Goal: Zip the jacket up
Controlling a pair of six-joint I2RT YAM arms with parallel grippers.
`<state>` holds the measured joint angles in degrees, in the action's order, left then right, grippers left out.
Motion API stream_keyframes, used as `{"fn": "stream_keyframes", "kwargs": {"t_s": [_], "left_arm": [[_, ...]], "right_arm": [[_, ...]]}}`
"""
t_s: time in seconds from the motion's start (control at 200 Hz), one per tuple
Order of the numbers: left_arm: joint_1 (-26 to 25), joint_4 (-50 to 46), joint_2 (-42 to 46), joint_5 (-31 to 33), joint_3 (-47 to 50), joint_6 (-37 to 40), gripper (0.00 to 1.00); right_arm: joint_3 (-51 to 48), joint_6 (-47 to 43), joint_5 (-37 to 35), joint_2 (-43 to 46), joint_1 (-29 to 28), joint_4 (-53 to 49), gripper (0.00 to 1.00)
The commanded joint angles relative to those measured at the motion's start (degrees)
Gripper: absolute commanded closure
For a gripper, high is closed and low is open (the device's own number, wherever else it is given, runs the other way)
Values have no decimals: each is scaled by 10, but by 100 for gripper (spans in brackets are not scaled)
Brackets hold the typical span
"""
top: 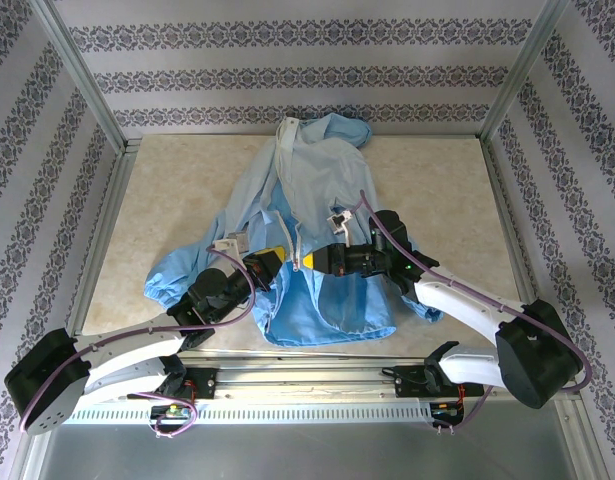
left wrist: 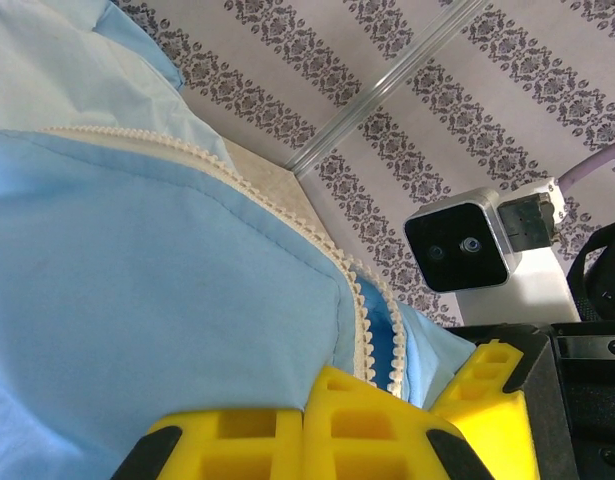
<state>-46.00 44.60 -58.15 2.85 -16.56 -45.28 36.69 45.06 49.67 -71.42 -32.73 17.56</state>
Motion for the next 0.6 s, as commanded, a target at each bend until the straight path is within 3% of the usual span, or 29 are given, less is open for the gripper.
{"fn": "stream_keyframes", "kwargs": {"t_s": [0.0,0.595], "left_arm": [[6,43,1,4,2,-8,100],[10,43,-7,17,3,-33,100]], "right_arm": [[1,-11,16,-1,4,32,100],[-1,-16,13,-7,-4,33,100]]}}
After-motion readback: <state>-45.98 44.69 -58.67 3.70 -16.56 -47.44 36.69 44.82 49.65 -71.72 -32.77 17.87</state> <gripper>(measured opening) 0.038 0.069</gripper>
